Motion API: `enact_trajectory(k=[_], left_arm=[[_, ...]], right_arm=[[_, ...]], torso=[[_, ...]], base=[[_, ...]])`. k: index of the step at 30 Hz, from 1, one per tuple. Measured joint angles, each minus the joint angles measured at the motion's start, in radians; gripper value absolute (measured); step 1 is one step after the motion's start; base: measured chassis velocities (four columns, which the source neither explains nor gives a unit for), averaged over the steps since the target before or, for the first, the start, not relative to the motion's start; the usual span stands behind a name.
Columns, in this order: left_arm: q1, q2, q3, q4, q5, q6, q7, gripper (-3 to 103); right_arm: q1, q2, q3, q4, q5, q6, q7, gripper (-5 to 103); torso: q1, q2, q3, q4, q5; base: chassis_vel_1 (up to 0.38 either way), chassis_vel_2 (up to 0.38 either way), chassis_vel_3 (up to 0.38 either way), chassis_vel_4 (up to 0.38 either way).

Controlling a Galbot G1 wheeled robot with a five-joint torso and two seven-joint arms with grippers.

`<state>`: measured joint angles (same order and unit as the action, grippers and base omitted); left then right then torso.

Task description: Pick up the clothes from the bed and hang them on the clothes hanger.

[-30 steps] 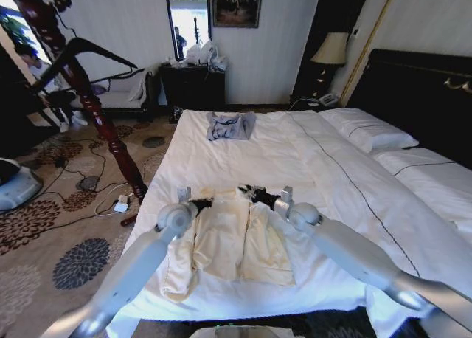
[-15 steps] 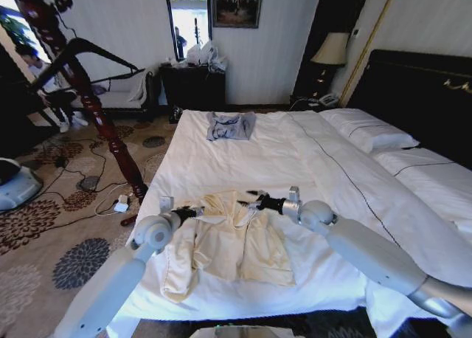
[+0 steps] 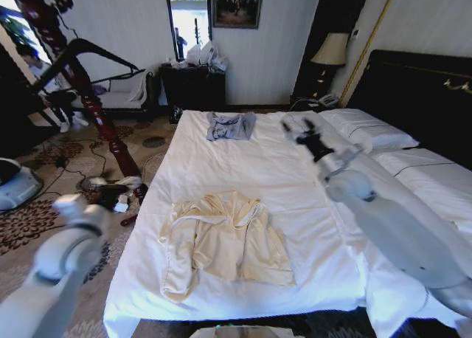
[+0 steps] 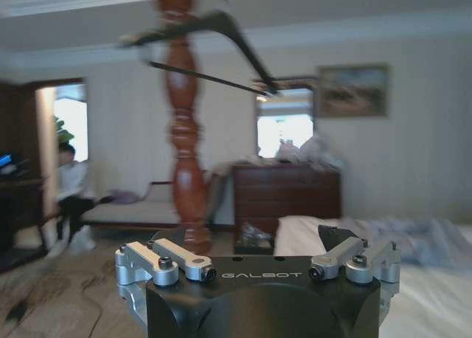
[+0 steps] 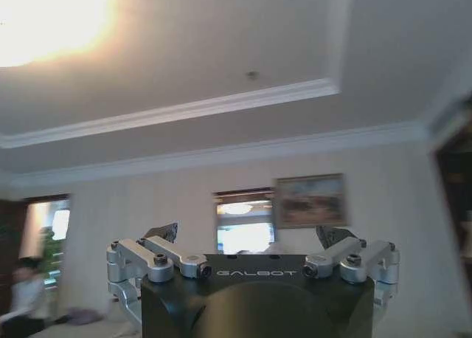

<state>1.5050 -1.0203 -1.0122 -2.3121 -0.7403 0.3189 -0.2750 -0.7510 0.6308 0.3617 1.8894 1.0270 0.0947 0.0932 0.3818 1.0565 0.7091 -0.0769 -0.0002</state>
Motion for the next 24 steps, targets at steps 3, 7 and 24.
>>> enact_trajectory(k=[3,7,24], left_arm=[[0.039,-0.067,-0.049,-0.059,-0.005,-0.023,-0.009,100],[0.065,-0.142,-0.065,-0.085,0.115,-0.068,0.025,100],[0.198,-0.371,0.042,-0.19,0.327,-0.159,0.035,100]], right_arm=[[-0.187,0.033,0.178,0.123,0.002,-0.025,0.037,100],[-0.278,0.119,0.293,0.161,-0.068,0.0,-0.012,100],[-0.653,0.298,0.66,0.266,-0.197,0.067,-0.083,100]], torso=[[0.0,0.0,0.0,-0.0023,0.0007],[0.0,0.0,0.0,-0.0009,0.0003],[0.0,0.0,0.0,-0.0011,-0.0001]], base=[[0.0,0.0,0.0,0.0],[0.0,0.0,0.0,0.0],[0.0,0.0,0.0,0.0]])
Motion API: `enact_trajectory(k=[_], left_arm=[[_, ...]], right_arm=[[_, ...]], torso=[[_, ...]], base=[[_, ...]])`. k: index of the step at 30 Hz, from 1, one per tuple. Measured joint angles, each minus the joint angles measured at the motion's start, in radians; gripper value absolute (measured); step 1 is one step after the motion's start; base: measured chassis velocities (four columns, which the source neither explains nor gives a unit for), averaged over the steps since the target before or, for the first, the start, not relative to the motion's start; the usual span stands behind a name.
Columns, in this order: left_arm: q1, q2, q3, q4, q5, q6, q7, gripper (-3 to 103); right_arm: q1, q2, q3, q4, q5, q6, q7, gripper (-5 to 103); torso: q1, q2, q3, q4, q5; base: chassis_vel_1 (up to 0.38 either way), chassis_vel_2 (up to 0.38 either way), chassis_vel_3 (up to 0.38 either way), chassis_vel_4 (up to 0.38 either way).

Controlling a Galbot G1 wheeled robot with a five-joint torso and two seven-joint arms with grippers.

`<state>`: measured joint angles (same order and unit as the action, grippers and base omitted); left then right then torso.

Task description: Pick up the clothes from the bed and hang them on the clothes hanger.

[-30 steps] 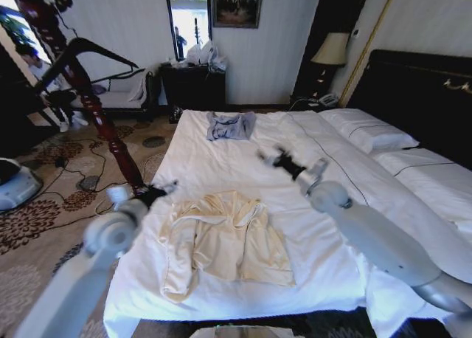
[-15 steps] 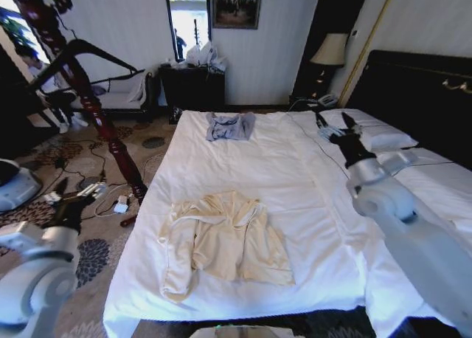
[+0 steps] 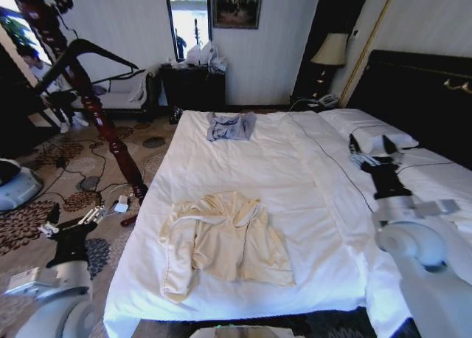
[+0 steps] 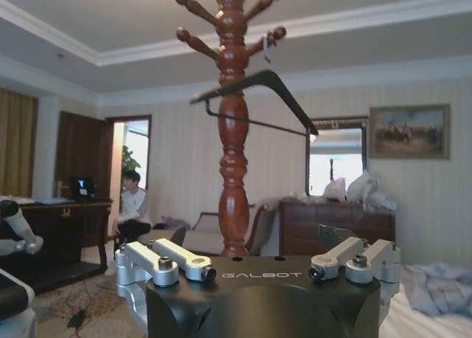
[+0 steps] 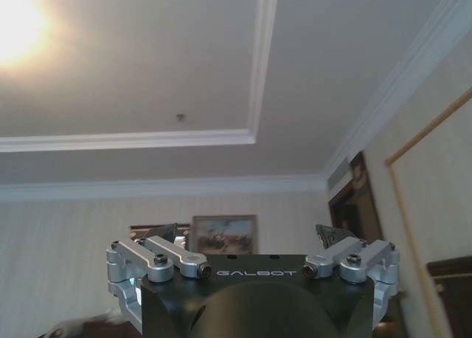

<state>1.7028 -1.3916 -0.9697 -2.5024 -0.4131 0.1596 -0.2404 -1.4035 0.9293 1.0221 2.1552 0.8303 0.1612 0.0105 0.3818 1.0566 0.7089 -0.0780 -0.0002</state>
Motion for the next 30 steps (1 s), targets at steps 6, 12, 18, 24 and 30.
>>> enact_trajectory(k=[6,12,18,24,30], left_arm=[[-0.018,0.098,0.015,-0.002,-0.075,0.096,-0.038,100],[-0.08,0.288,-0.036,0.012,-0.173,0.068,0.005,100],[-0.25,0.465,0.028,0.211,-0.331,0.039,-0.028,100],[-0.544,0.635,0.177,0.384,-0.523,0.038,-0.081,100],[-0.778,0.728,0.369,0.5,-0.571,0.048,-0.08,100]], right_arm=[[-0.047,0.079,0.045,0.059,-0.002,-0.004,0.031,100],[-0.057,0.148,0.022,0.08,-0.009,-0.001,0.031,100],[-0.038,0.241,-0.041,0.077,-0.06,-0.002,0.033,100],[-0.031,0.308,-0.091,0.032,-0.149,0.003,0.031,100],[-0.008,0.355,-0.131,-0.029,-0.207,0.008,0.03,100]], torso=[[0.0,0.0,0.0,0.0,-0.0001],[0.0,0.0,0.0,0.0,0.0003],[0.0,0.0,0.0,0.0006,-0.0007],[0.0,0.0,0.0,-0.0004,0.0003],[0.0,0.0,0.0,0.0,-0.0001]], base=[[0.0,0.0,0.0,0.0],[0.0,0.0,0.0,0.0],[0.0,0.0,0.0,0.0],[0.0,0.0,0.0,0.0],[0.0,0.0,0.0,0.0]])
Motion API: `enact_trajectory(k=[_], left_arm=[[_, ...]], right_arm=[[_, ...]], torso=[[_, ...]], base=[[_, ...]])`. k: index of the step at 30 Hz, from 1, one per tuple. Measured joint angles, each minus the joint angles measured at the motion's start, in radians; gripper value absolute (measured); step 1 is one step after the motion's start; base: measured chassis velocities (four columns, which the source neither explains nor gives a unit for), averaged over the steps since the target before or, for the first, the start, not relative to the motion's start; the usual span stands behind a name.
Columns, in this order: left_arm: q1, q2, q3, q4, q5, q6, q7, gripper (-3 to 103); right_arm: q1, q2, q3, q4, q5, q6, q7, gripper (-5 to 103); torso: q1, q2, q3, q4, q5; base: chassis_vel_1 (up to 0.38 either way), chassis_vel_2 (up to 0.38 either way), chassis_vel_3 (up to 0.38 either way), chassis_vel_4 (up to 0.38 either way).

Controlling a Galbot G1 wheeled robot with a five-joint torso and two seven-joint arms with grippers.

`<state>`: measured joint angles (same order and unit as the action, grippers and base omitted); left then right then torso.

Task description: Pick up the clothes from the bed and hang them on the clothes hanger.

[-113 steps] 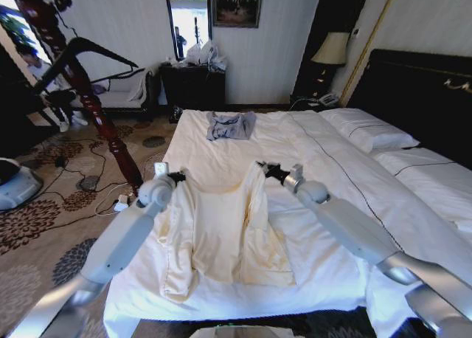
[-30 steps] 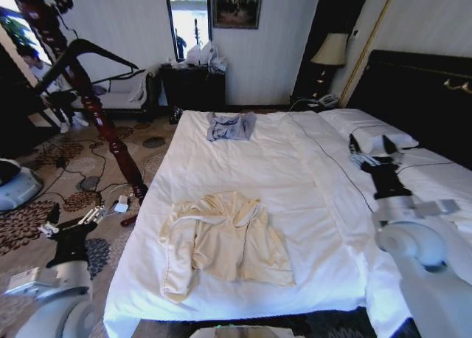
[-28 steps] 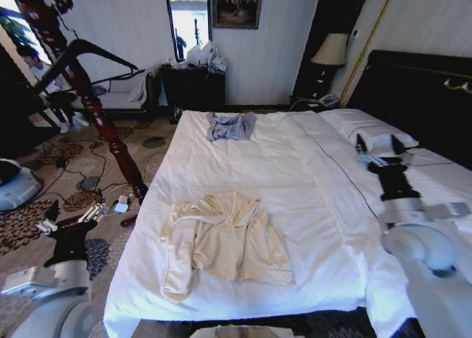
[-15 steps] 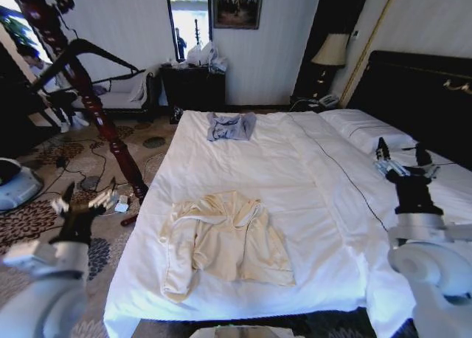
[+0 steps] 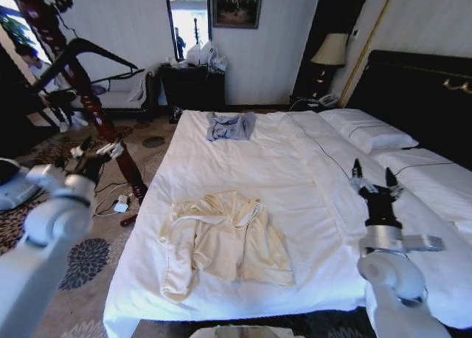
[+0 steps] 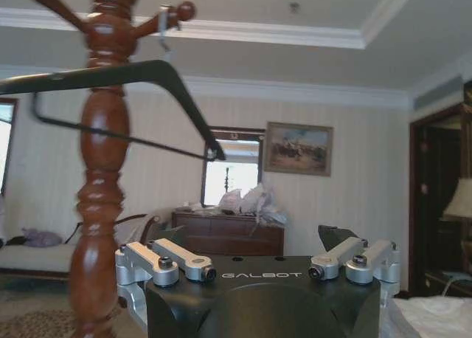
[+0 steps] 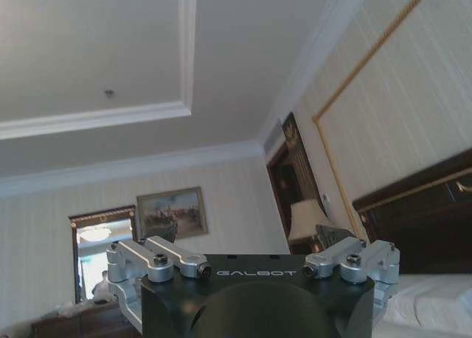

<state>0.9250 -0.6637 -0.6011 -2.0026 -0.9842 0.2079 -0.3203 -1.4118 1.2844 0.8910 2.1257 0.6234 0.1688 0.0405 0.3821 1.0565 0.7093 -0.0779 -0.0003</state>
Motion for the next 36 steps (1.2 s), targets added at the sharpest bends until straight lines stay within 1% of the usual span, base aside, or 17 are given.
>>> enact_trajectory(k=[2,4,5,7,10,12,15,17,18,20,21,24,26,28,31,32,36], left_arm=[[-0.098,0.033,0.043,0.026,-0.028,0.022,-0.001,100],[-0.158,0.059,0.057,0.032,-0.07,0.036,0.001,100],[-0.158,0.059,0.057,0.032,-0.07,0.036,0.001,100],[-0.23,0.094,0.07,0.043,-0.118,0.045,0.013,100],[-0.322,0.129,0.099,0.088,-0.144,0.046,0.043,100],[-0.336,0.134,0.103,0.098,-0.145,0.045,0.046,100],[-0.457,0.174,0.135,0.18,-0.171,0.048,0.063,100],[-0.483,0.185,0.138,0.201,-0.18,0.054,0.066,100],[-0.549,0.213,0.151,0.262,-0.202,0.073,0.083,100],[-0.62,0.236,0.179,0.326,-0.221,0.11,0.099,100],[-0.62,0.236,0.179,0.326,-0.221,0.11,0.099,100],[-0.707,0.263,0.23,0.41,-0.246,0.184,0.134,100],[-0.758,0.264,0.272,0.456,-0.256,0.21,0.155,100],[-0.774,0.262,0.287,0.471,-0.257,0.216,0.162,100],[-0.858,0.239,0.351,0.554,-0.249,0.224,0.241,100],[-0.858,0.239,0.351,0.554,-0.249,0.224,0.241,100],[-0.983,0.195,0.444,0.673,-0.254,0.237,0.276,100]], right_arm=[[0.014,0.005,-0.011,-0.037,-0.018,0.002,0.0,100],[0.026,0.006,-0.015,-0.057,-0.023,0.003,0.0,100],[0.026,0.006,-0.015,-0.057,-0.023,0.003,0.0,100],[0.043,0.011,-0.02,-0.076,-0.024,0.003,0.0,100],[0.064,0.021,-0.033,-0.095,-0.024,0.003,0.001,100],[0.066,0.022,-0.035,-0.097,-0.024,0.003,0.001,100],[0.087,0.032,-0.057,-0.116,-0.03,0.003,0.002,100],[0.091,0.032,-0.062,-0.12,-0.03,0.003,0.002,100],[0.099,0.031,-0.069,-0.13,-0.031,0.003,0.002,100],[0.106,0.029,-0.071,-0.14,-0.031,0.003,0.003,100],[0.106,0.029,-0.071,-0.14,-0.031,0.003,0.003,100],[0.111,0.025,-0.075,-0.148,-0.031,0.003,0.004,100],[0.112,0.023,-0.077,-0.149,-0.031,0.003,0.004,100],[0.112,0.022,-0.077,-0.149,-0.031,0.003,0.005,100],[0.109,0.021,-0.077,-0.149,-0.03,0.004,0.006,100],[0.109,0.021,-0.077,-0.149,-0.03,0.004,0.006,100],[0.094,0.02,-0.069,-0.148,-0.03,0.009,0.008,100]], torso=[[0.0,0.0,0.0,0.0004,-0.0001],[0.0,0.0,0.0,0.0003,0.0002],[0.0,0.0,0.0,0.0003,0.0002],[0.0,0.0,0.0,0.0003,0.0003],[0.0,0.0,0.0,0.0004,0.0002],[0.0,0.0,0.0,0.0003,0.0001],[0.0,0.0,0.0,-0.0002,-0.0001],[0.0,0.0,0.0,-0.0001,0.0001],[0.0,0.0,0.0,0.0005,0.0002],[0.0,0.0,0.0,0.0006,0.0],[0.0,0.0,0.0,0.0006,0.0],[0.0,0.0,0.0,0.0004,0.0002],[0.0,0.0,0.0,0.0004,0.0002],[0.0,0.0,0.0,0.0003,0.0001],[0.0,0.0,0.0,0.0001,0.0],[0.0,0.0,0.0,0.0001,0.0],[0.0,0.0,0.0,0.0002,0.0003]], base=[[0.0,0.0,0.0,0.0],[0.0,0.0,0.0,0.0],[0.0,0.0,0.0,0.0],[0.0,0.0,0.0,0.0],[0.0,0.0,0.0,0.0],[0.0,0.0,0.0,0.0],[0.0,0.0,0.0,0.0],[0.0,0.0,0.0,0.0],[0.0,0.0,0.0,0.0],[0.0,0.0,0.0,0.0],[0.0,0.0,0.0,0.0],[0.0,0.0,0.0,0.0],[0.0,0.0,0.0,0.0],[0.0,0.0,0.0,0.0],[0.0,0.0,0.0,0.0],[0.0,0.0,0.0,0.0],[0.0,0.0,0.0,0.0]])
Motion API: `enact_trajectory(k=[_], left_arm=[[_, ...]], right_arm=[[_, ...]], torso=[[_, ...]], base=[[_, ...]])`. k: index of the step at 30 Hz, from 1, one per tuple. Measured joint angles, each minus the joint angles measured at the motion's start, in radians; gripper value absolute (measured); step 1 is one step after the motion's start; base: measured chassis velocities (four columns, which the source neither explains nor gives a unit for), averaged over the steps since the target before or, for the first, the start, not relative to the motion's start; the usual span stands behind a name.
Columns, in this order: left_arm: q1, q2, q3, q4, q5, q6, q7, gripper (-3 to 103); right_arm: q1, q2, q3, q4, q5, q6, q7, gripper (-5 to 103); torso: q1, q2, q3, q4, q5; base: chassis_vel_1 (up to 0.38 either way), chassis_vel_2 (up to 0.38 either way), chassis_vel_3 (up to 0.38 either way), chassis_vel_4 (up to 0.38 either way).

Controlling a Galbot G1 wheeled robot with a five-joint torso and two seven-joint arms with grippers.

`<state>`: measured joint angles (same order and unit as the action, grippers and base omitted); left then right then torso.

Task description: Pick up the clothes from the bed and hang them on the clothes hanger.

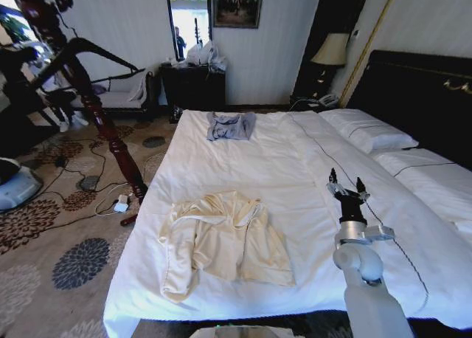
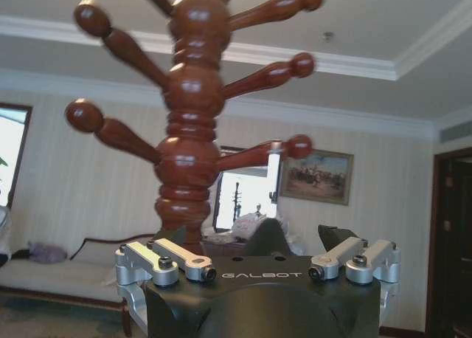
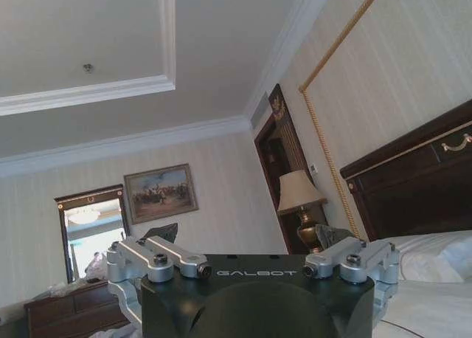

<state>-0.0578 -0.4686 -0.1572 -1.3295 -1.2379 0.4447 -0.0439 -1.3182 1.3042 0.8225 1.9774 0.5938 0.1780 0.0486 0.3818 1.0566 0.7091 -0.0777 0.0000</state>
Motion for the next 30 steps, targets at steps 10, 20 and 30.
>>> enact_trajectory(k=[10,20,30], left_arm=[[-0.169,-0.089,0.155,0.14,0.008,0.106,-0.04,100],[-0.197,-0.102,0.172,0.08,-0.067,0.293,-0.193,100],[-0.19,-0.117,0.171,0.075,-0.092,0.299,-0.261,100]], right_arm=[[-0.008,0.004,0.008,-0.007,-0.004,0.0,0.016,100],[-0.012,0.001,0.022,-0.024,-0.01,0.006,0.018,100],[-0.005,0.0,0.016,-0.035,-0.013,0.009,0.02,100]], torso=[[0.0,0.0,0.0,-0.0002,0.0002],[0.0,0.0,0.0,0.0,0.0002],[0.0,0.0,0.0,-0.0002,0.0001]], base=[[0.0,0.0,0.0,0.0],[0.0,0.0,0.0,0.0],[0.0,0.0,0.0,0.0]])
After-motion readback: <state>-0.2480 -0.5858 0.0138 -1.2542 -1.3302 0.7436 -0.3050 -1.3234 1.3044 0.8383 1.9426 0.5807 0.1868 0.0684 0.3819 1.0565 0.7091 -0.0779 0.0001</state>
